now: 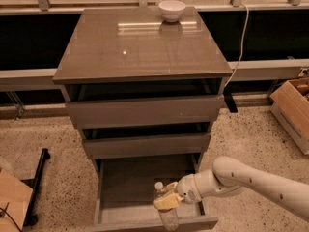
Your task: Pick water bottle from bottom drawer and place on counter
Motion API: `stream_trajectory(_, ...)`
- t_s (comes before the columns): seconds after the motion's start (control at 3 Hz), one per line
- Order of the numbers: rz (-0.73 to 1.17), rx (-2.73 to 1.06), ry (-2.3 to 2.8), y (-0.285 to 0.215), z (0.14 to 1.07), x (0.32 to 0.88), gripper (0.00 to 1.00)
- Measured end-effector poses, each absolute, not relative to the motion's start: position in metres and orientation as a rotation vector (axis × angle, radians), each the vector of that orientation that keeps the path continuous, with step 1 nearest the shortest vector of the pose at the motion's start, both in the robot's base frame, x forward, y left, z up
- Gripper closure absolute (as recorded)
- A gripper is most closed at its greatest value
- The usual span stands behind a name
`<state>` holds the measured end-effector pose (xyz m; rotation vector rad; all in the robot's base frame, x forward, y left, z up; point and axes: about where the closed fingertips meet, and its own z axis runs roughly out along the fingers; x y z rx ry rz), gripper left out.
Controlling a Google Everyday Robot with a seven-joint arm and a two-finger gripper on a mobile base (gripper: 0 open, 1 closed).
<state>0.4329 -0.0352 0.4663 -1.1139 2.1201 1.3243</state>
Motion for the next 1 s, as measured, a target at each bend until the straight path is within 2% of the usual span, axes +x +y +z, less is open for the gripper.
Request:
stream_trajectory(0.67, 1.201, -1.218, 2.271, -0.02, 0.562, 0.437, 1.0)
stream_trajectory(1.0, 1.2, -1.217, 2.27, -0.021, 0.561, 0.437, 1.0)
